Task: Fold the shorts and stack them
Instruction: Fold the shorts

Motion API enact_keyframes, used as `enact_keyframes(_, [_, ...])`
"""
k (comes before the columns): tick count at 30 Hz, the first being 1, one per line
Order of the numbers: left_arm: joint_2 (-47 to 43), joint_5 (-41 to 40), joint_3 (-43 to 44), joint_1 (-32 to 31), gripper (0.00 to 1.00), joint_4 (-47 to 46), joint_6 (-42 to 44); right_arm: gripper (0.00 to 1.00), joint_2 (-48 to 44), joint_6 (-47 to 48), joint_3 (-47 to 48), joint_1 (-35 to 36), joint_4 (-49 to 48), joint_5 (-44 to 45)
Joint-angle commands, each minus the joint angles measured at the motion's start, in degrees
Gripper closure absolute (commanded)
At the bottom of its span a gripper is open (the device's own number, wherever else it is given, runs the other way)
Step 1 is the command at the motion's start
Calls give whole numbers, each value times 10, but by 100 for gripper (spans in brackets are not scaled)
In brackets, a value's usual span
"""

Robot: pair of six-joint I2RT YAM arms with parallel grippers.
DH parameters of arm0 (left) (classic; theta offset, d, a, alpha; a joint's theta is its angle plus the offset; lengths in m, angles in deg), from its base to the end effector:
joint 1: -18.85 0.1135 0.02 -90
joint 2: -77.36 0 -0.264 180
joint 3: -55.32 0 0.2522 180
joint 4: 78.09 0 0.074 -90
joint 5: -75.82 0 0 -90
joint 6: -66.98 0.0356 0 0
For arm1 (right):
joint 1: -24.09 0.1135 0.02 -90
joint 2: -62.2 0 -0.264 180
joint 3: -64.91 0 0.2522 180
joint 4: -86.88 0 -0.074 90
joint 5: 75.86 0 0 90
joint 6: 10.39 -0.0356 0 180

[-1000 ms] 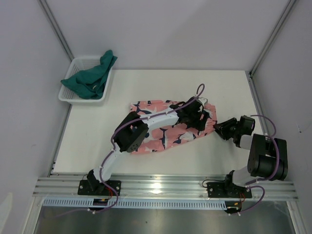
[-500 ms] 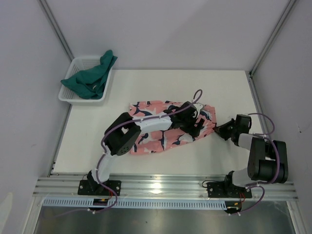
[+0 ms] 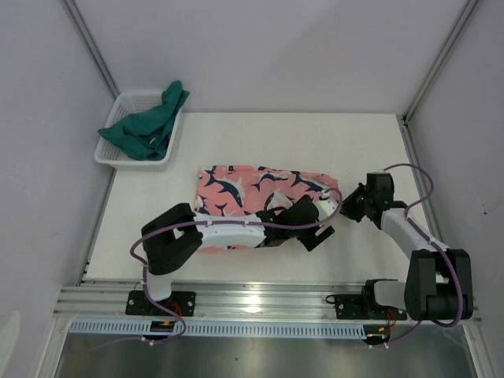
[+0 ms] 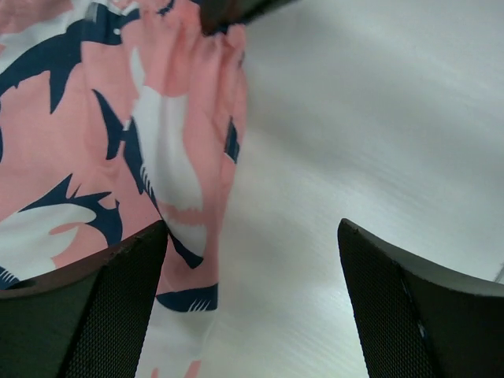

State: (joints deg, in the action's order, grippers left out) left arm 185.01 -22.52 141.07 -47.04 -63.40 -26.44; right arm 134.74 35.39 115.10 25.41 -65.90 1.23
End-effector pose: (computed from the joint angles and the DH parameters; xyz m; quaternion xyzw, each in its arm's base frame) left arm 0.1770 -0.3828 0.2059 0.4341 0.7788 -0.2014 0.4056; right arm 0.2443 0.0136 0.1867 0.3048 0.8821 0.2302 0.2758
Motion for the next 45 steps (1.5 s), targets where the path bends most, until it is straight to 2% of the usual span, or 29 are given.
enact_keyframes(1, [-3, -70, -29, -26, 10, -93, 68, 100, 1, 17, 39, 20, 65, -4])
enact_keyframes(2, [11, -104, -28, -38, 10, -96, 73, 100, 2, 18, 48, 27, 72, -4])
enact_keyframes(7, [31, -140, -32, -44, 9, -124, 68, 100, -6, 14, 57, 42, 83, -9])
enact_keyframes(13, [67, -205, 8, -43, 9, -108, 62, 100, -14, 5, 55, 53, 85, -24])
enact_keyframes(16, [72, -182, 6, -29, 17, -114, 45, 100, -12, -2, 46, 52, 79, -41])
enact_keyframes(17, [77, -168, 6, -24, 25, -114, 40, 100, -11, -4, 44, 52, 76, -47])
enact_keyframes(19, [85, -156, 4, -19, 33, -119, 39, 100, -9, -6, 40, 52, 73, -56])
enact_keyframes(22, [96, -148, 0, -20, 54, -130, 28, 100, -7, -9, 36, 49, 66, -71])
enact_keyframes(25, [92, -139, -12, -19, 79, -145, 20, 99, 0, -9, 32, 46, 59, -90])
enact_keyframes(26, [91, -136, -14, -19, 93, -146, 18, 94, 2, -9, 31, 43, 54, -94])
enact_keyframes(27, [89, -137, -18, -19, 100, -151, 17, 76, 4, -6, 30, 41, 53, -99])
enact_keyframes(30, [82, -141, -31, -19, 100, -161, 15, 41, 6, -3, 18, 28, 37, -118])
enact_keyframes(31, [78, -142, -37, -18, 100, -166, 12, 36, 6, -2, 12, 21, 33, -120])
enact_keyframes(36, [55, -122, -65, -7, 100, -190, -6, 27, 18, 15, -13, -1, 1, -143])
enact_keyframes(41, [40, -118, -88, -6, 100, -204, -12, 27, 68, 39, -29, -31, -70, -184])
enact_keyframes(45, [30, -107, -95, -4, 100, -204, -21, 28, 93, 63, -34, -30, -102, -179])
